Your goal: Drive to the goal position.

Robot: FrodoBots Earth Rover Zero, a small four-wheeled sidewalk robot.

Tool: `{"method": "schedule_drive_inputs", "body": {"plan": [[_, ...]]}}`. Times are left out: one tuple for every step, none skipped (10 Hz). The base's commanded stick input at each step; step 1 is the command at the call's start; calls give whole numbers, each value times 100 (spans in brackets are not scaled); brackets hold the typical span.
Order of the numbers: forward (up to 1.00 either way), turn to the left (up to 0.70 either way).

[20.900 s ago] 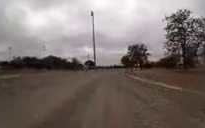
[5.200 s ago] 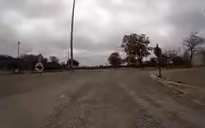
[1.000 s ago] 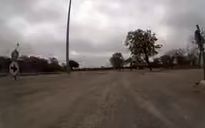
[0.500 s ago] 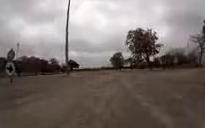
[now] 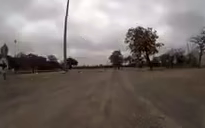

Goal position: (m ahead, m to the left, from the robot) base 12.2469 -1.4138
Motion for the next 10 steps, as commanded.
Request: {"method": "schedule_drive_inputs", "body": {"plan": [[70,-1],[70,-1],[70,-1],[70,-1],[70,-1],[70,-1],[70,-1],[70,-1],[70,-1],[70,-1]]}}
